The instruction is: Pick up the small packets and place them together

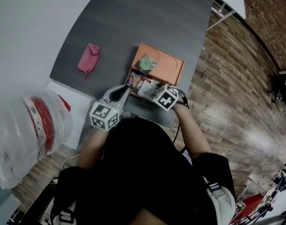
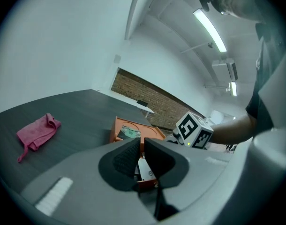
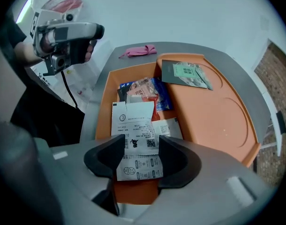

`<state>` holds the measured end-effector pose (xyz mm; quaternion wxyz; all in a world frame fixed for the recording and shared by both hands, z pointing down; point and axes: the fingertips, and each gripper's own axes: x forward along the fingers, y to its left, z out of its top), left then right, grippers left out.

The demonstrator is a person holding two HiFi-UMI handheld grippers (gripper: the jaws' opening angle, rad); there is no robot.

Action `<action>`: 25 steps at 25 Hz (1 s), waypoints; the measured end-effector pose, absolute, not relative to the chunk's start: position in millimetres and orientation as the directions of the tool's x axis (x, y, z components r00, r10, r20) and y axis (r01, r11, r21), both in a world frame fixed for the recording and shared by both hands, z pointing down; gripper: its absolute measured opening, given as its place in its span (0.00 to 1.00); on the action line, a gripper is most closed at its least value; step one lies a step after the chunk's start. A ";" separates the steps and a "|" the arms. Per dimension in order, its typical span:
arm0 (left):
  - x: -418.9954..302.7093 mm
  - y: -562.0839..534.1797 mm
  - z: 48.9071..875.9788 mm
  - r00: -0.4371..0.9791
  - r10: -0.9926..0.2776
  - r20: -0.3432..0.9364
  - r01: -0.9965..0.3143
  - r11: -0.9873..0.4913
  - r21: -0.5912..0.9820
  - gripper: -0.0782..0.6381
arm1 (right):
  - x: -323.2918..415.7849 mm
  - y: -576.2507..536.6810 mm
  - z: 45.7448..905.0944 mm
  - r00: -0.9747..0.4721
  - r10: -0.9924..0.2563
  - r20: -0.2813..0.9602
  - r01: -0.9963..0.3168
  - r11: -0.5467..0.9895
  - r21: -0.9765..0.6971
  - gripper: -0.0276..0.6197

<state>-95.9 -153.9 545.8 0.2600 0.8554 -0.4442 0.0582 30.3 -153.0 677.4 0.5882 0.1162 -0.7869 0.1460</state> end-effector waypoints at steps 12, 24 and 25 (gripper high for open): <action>-96.3 -142.8 558.2 0.608 -0.707 0.362 -0.783 -0.458 0.421 0.15 | 33.6 -152.6 688.2 -0.143 -0.070 0.987 -0.311 0.950 0.023 0.43; -98.8 -145.9 556.3 0.618 -0.703 0.353 -0.775 -0.468 0.425 0.15 | 34.2 -157.5 648.9 -0.281 -0.142 0.949 -0.274 0.960 0.063 0.12; -98.3 -146.3 555.9 0.620 -0.702 0.351 -0.773 -0.471 0.425 0.15 | 32.5 -154.2 643.2 -0.305 -0.126 0.944 -0.260 0.965 0.045 0.11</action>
